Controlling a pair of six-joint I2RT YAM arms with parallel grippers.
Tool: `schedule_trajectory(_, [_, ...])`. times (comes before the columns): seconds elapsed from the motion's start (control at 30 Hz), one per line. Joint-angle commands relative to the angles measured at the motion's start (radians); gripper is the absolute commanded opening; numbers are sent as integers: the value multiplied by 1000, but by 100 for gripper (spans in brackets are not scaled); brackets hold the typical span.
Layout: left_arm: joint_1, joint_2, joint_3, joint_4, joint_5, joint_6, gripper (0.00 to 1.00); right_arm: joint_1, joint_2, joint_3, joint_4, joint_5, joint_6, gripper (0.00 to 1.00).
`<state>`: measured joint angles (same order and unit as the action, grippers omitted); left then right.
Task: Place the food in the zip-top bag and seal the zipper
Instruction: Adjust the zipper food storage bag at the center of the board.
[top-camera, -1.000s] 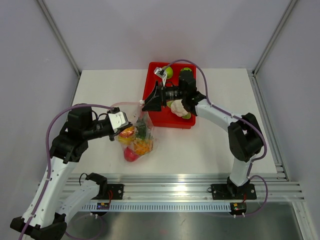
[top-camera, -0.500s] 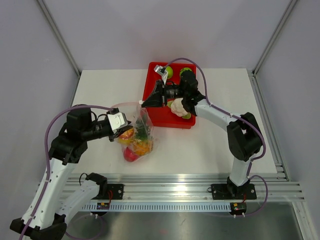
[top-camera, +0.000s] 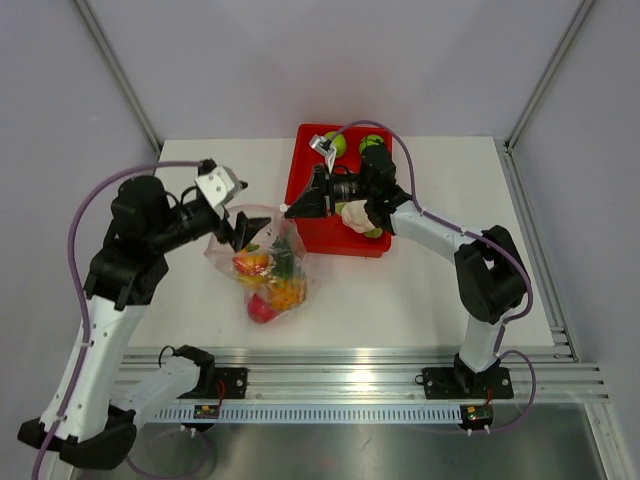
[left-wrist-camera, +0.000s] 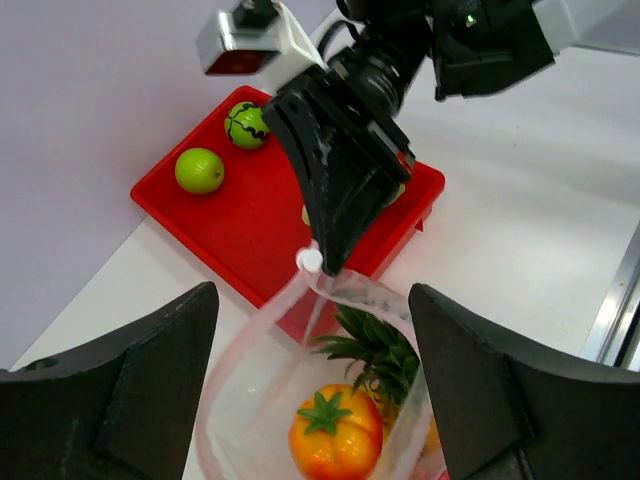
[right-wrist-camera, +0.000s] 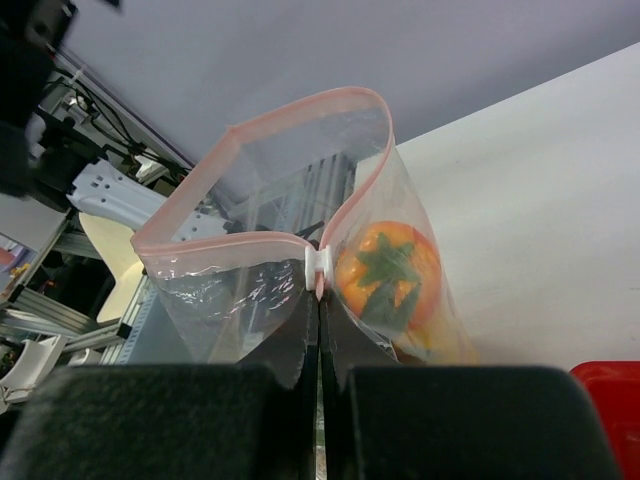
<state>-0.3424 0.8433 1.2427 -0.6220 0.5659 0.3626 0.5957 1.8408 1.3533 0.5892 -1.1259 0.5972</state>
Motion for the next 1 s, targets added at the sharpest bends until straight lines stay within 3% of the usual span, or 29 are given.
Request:
schedule_trajectory(0.0, [3,169,192,18,-3,-80,81,6,-75,-3,-26,21,-59,0])
schedule_trajectory(0.13, [3,322,334,-74,8,-151,79,9,-115,-23,-51,34,-105,0])
schedule_trajectory(0.23, [3,421,437,-191,101,-128,75,10,-144,-23,-106,47,-178,0])
schedule_trajectory(0.63, [0,358,317,-216,170,-28,78,26,-190,-13,-109,19,-244,0])
schedule_trajectory(0.97, [0,468,393,-315,273,-8,63,45,-201,7,-167,-20,-306,0])
